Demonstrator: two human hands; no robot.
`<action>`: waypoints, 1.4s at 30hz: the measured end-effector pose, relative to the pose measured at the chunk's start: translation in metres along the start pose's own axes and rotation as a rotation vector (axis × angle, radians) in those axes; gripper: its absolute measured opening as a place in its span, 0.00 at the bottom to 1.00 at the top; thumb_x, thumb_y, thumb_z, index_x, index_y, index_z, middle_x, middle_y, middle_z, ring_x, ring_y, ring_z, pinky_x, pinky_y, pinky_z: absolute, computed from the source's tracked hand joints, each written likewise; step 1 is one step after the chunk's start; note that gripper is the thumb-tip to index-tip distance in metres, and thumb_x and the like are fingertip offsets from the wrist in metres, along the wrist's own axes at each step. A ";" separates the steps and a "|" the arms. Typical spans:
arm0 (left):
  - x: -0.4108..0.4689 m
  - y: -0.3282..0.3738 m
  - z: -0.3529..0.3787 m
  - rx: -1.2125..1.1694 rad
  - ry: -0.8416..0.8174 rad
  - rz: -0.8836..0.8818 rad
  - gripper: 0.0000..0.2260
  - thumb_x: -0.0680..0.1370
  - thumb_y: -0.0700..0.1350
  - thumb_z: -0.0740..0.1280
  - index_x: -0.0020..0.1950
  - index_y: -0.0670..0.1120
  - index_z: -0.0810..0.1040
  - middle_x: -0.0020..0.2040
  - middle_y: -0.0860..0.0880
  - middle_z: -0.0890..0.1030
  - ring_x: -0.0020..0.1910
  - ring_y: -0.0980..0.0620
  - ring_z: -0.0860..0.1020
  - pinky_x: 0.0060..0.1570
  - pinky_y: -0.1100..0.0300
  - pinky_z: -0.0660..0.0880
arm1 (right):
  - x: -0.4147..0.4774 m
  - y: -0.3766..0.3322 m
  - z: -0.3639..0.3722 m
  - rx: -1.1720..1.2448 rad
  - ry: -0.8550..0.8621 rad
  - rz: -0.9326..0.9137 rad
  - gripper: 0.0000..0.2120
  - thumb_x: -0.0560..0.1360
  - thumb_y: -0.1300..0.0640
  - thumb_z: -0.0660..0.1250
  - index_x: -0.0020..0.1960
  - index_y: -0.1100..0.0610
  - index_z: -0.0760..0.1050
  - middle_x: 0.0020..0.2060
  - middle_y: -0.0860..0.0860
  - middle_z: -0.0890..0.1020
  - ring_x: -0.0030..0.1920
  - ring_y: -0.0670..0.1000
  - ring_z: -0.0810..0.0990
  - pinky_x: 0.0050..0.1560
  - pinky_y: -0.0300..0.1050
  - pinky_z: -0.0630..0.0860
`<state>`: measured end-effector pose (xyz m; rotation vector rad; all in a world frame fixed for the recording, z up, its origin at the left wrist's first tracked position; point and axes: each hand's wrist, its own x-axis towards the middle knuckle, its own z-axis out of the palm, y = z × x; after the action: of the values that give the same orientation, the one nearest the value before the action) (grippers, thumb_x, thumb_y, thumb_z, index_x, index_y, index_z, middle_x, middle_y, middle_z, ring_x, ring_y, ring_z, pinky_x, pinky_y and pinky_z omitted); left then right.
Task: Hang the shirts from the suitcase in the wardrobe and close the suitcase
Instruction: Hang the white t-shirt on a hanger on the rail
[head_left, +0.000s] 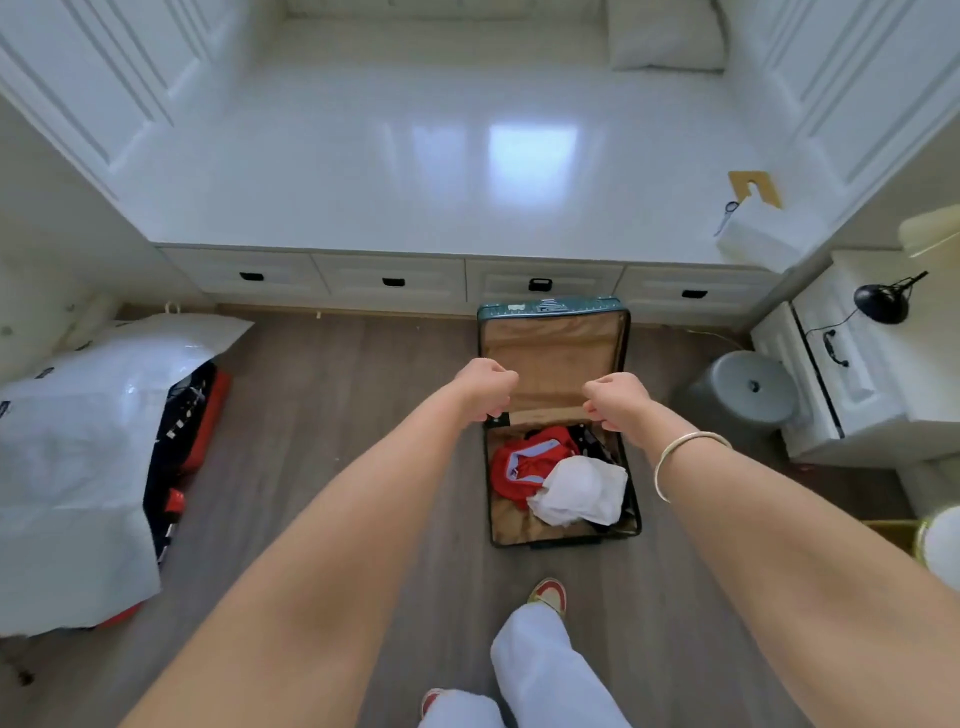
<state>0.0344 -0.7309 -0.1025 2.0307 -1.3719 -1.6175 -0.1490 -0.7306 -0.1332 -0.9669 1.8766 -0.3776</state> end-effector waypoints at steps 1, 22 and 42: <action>0.014 0.002 0.008 0.013 -0.014 -0.007 0.09 0.79 0.45 0.57 0.55 0.46 0.74 0.48 0.46 0.79 0.45 0.47 0.77 0.50 0.56 0.75 | 0.014 0.008 -0.003 -0.015 -0.006 0.022 0.07 0.76 0.57 0.60 0.48 0.56 0.76 0.44 0.56 0.81 0.47 0.55 0.80 0.52 0.49 0.77; 0.346 -0.149 0.221 0.306 -0.266 -0.127 0.12 0.78 0.42 0.57 0.34 0.44 0.70 0.33 0.49 0.70 0.33 0.51 0.69 0.33 0.59 0.65 | 0.263 0.259 0.110 0.022 -0.109 0.389 0.23 0.76 0.58 0.65 0.70 0.57 0.66 0.57 0.56 0.75 0.57 0.56 0.75 0.56 0.46 0.72; 0.408 -0.235 0.320 0.233 -0.458 -0.232 0.18 0.77 0.47 0.66 0.58 0.33 0.73 0.34 0.48 0.69 0.34 0.50 0.71 0.33 0.60 0.67 | 0.332 0.334 0.171 0.311 -0.032 0.658 0.19 0.79 0.55 0.59 0.67 0.63 0.71 0.57 0.59 0.78 0.50 0.56 0.74 0.49 0.46 0.70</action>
<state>-0.1265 -0.7912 -0.6445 2.0935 -1.5784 -2.2269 -0.2326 -0.7438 -0.6269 -0.1232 1.9131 -0.2375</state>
